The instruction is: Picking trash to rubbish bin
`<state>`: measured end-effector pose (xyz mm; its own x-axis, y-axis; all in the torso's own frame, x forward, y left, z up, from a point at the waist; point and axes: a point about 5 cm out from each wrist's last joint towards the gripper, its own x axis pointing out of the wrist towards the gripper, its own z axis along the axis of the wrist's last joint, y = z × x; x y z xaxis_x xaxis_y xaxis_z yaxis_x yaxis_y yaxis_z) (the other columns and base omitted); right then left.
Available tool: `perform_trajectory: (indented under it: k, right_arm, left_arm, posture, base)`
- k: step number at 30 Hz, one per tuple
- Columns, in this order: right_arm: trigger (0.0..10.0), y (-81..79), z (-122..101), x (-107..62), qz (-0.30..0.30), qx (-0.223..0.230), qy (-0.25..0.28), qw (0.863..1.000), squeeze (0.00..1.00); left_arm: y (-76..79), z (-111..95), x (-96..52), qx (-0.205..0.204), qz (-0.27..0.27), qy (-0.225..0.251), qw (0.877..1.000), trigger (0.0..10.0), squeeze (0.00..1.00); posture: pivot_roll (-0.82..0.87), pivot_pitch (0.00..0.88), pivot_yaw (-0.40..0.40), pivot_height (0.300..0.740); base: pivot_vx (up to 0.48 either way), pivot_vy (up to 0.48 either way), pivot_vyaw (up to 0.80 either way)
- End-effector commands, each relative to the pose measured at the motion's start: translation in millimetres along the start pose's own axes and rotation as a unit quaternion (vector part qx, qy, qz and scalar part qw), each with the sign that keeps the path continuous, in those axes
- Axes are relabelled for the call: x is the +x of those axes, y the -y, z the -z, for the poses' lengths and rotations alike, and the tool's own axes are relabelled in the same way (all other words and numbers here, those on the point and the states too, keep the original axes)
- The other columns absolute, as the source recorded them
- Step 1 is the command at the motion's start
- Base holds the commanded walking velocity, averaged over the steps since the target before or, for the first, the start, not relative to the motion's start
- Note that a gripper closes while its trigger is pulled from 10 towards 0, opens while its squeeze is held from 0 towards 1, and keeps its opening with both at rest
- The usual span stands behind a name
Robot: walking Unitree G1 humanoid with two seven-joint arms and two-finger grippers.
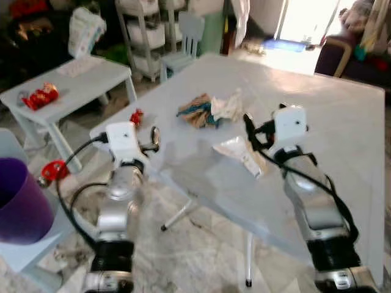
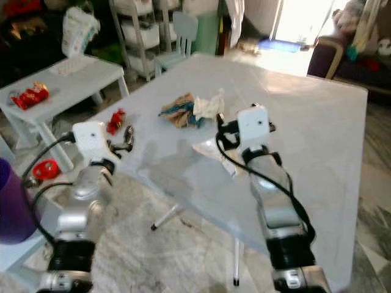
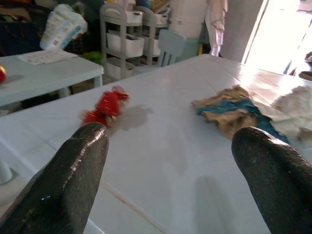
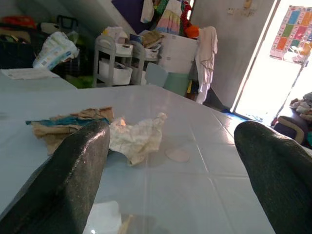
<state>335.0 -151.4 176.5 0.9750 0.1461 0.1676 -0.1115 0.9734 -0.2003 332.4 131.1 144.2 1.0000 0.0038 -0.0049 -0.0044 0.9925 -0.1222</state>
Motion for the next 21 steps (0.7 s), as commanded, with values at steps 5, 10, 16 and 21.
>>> perform_trajectory:
  k: [5,10,16,21]
  right_arm:
    - [10.0,-5.6,-5.4,2.5,-0.02,0.002,0.007,1.0,0.0]
    - [10.0,-7.7,-0.3,2.0,-0.047,0.008,-0.011,0.999,0.0]
    - [10.0,-5.5,11.3,2.9,-0.063,-0.002,-0.05,0.997,0.0]
    - [10.0,-5.5,20.0,7.6,-0.064,-0.009,-0.077,0.995,0.0]
  left_arm:
    - [-8.1,-0.8,1.0,0.008,-0.011,-0.004,1.0,10.0,0.0]
    - [-8.4,0.6,0.2,0.009,-0.012,-0.007,1.0,10.0,0.0]
    - [-7.0,4.8,-2.4,0.009,-0.009,-0.015,1.0,10.0,0.0]
    - [-2.4,10.5,-5.3,0.007,0.015,-0.036,0.999,10.0,0.0]
  posture:
    - [-0.02,0.0,0.001,0.74]
    - [-0.02,0.0,0.001,0.74]
    - [-0.01,0.0,-0.001,0.74]
    - [-0.01,0.0,-0.002,0.74]
  base:
    - [0.0,0.0,0.0]
    - [0.0,0.0,0.0]
    - [0.0,0.0,0.0]
    - [0.0,0.0,0.0]
